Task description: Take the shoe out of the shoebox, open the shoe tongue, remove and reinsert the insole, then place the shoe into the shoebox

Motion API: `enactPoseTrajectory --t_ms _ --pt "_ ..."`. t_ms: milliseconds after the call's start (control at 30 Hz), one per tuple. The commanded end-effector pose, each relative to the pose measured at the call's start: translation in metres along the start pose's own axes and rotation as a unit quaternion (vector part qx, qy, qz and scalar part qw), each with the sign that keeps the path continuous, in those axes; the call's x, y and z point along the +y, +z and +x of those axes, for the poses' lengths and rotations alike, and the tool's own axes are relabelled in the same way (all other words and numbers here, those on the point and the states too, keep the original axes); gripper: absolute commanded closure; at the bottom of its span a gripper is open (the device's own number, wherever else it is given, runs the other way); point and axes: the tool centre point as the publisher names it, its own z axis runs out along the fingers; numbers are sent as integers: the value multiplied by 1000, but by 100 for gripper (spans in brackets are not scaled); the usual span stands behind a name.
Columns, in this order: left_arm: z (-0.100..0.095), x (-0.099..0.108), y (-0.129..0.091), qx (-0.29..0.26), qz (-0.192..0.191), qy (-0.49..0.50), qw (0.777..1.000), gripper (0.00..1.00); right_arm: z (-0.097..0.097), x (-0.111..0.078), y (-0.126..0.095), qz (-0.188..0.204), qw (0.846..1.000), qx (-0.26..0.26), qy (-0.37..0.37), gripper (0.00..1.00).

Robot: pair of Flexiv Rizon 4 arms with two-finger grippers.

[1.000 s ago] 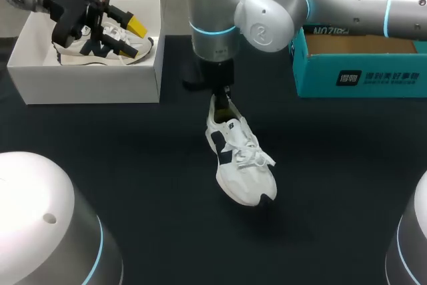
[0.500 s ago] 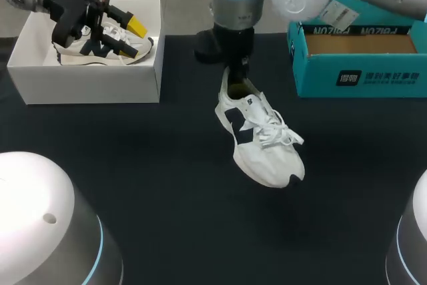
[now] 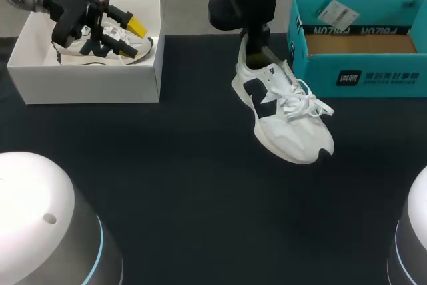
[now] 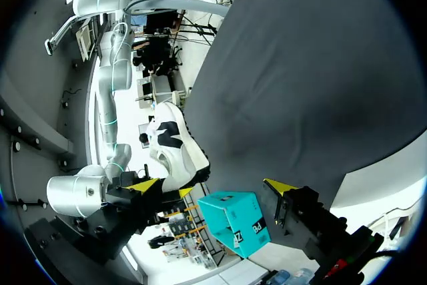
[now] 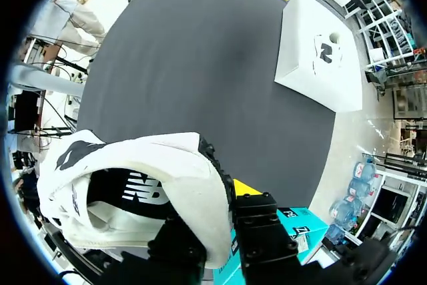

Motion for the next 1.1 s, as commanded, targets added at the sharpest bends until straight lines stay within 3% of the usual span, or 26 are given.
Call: enactPoseTrajectory --t_ms 33,433,600,867,1100 --pt "0 -1 0 1 0 1 1000 0 2 -1 -3 0 1000 -1 0 100" --pt "0 -1 0 1 0 1 1000 0 2 -1 -3 0 1000 -1 0 100" --pt "0 -1 0 1 0 1 1000 0 0 -45 -9 -7 1000 -13 4 100" --pt "0 -1 0 1 0 1 1000 0 -4 -112 -22 26 999 -30 10 100" --pt "0 -1 0 1 0 1 1000 0 -7 -175 -19 53 997 -26 50 100"
